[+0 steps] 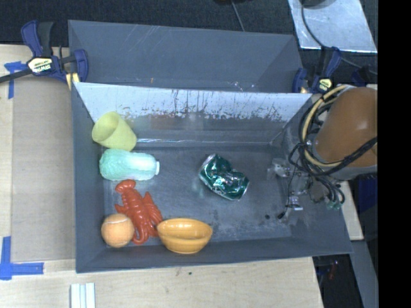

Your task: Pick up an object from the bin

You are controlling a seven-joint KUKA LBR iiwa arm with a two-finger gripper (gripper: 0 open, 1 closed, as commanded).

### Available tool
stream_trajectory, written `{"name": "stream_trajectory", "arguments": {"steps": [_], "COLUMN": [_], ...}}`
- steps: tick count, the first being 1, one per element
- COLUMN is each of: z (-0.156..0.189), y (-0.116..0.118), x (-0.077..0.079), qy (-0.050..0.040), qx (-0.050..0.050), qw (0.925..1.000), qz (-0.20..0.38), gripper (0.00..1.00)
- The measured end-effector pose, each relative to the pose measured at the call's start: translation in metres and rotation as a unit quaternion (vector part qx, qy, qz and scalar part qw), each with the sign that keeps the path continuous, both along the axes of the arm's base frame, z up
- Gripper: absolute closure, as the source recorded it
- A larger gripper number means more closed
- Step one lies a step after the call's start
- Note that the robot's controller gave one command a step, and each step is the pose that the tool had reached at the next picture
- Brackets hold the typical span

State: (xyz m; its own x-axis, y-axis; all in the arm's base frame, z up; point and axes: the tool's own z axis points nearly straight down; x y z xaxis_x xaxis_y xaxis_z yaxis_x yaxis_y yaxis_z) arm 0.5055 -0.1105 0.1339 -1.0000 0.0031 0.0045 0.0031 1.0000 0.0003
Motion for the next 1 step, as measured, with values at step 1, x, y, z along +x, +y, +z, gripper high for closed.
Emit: {"name": "stream_trajectory", "arguments": {"steps": [1], "z": [0.0036], "y": [0.0004], "x": [0.0021], "qy": [-0.0037], "qx": [-0.001], "qw": [1.0], "qz": [0.002], "gripper": [0.0]}}
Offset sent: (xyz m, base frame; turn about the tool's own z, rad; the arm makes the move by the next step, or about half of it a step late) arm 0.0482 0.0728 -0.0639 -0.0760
